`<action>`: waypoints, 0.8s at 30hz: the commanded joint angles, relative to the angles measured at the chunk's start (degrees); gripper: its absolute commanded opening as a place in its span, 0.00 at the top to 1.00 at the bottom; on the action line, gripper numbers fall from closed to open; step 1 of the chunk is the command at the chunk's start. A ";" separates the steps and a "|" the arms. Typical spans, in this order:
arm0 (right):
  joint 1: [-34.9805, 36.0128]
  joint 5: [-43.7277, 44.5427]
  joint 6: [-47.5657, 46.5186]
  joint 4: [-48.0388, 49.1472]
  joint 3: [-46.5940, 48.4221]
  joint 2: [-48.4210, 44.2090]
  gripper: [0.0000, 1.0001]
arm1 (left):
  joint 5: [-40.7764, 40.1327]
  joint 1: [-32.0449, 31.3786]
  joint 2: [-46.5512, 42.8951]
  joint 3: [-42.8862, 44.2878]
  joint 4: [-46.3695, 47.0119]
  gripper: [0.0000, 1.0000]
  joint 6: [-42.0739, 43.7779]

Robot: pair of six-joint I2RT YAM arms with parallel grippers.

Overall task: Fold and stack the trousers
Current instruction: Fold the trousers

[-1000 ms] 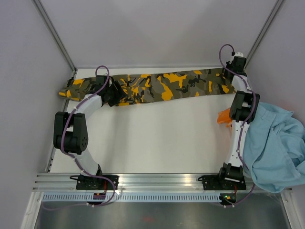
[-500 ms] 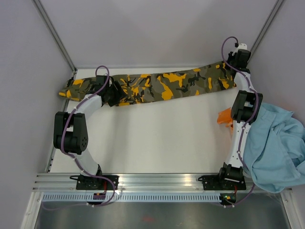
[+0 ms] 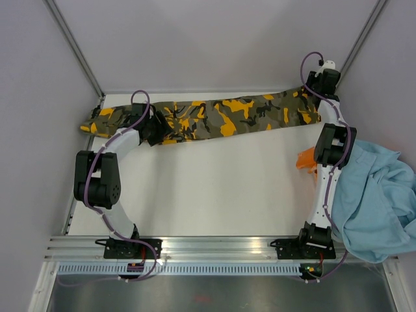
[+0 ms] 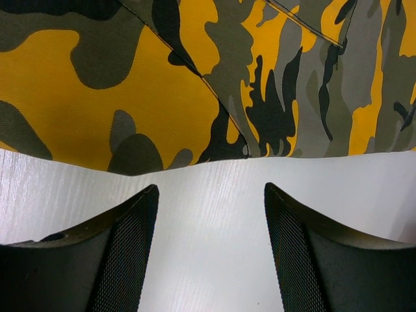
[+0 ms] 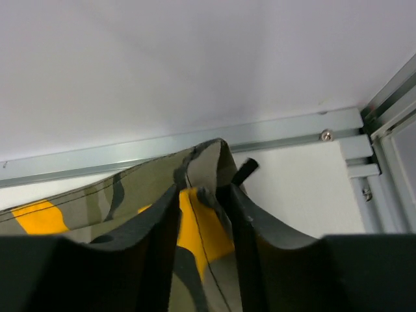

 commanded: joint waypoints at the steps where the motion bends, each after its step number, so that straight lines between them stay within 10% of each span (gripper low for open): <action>1: 0.12 0.30 -0.39 2.57 2.37 2.03 0.54 | 0.02 -0.09 0.70 2.72 1.54 0.28 -1.39; 9: 0.12 0.21 -2.23 2.31 2.98 3.61 0.78 | 0.37 -0.09 1.93 3.78 1.45 0.28 -1.65; 15: 0.12 3.10 -2.59 -0.15 3.51 4.31 0.50 | 0.45 -0.09 2.37 4.04 1.36 0.28 -1.66; 24: 0.12 6.19 -5.31 -1.74 3.25 4.84 0.50 | 0.72 -0.09 2.98 3.95 1.36 0.28 -1.92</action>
